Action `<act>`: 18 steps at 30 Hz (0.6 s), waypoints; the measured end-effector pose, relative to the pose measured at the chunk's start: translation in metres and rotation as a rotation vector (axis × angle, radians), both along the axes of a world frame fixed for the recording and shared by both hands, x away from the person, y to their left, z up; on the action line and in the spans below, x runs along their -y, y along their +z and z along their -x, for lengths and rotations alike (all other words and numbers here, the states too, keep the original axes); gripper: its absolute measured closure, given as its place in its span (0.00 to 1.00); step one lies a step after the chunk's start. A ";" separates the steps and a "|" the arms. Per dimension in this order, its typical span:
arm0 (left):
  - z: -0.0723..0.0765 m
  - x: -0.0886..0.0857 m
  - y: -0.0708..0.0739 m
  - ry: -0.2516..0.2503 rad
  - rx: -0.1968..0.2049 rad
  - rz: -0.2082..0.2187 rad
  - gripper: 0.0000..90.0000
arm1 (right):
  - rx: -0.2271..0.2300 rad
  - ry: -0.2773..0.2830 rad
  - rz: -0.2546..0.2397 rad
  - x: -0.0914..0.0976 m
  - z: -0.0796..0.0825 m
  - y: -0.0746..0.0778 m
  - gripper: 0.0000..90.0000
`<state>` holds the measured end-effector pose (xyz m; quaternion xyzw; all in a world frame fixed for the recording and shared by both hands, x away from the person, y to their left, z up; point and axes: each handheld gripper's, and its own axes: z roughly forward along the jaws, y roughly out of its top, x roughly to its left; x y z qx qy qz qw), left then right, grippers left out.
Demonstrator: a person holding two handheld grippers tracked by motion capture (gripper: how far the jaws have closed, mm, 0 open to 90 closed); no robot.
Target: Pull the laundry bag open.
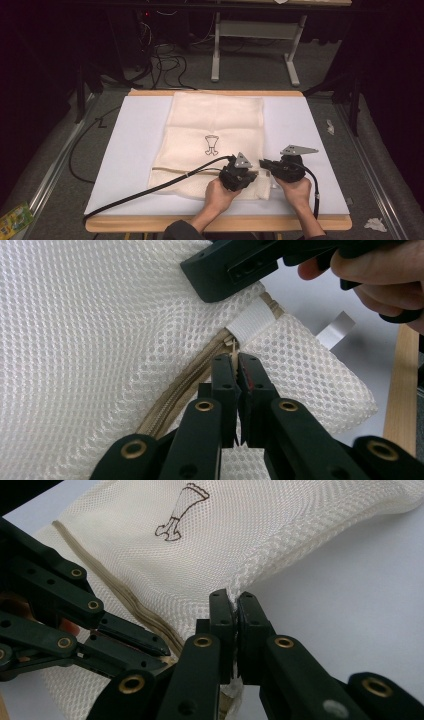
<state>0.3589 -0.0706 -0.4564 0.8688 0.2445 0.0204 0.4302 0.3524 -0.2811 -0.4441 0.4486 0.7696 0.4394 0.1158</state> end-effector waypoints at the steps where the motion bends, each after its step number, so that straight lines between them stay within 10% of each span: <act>1: 0.000 0.000 0.000 0.001 -0.002 -0.002 0.97 | 0.003 0.003 0.003 0.000 0.000 0.000 0.99; 18: -0.001 -0.009 0.005 0.029 0.021 -0.030 0.97 | 0.009 0.000 -0.004 0.003 0.002 0.001 0.99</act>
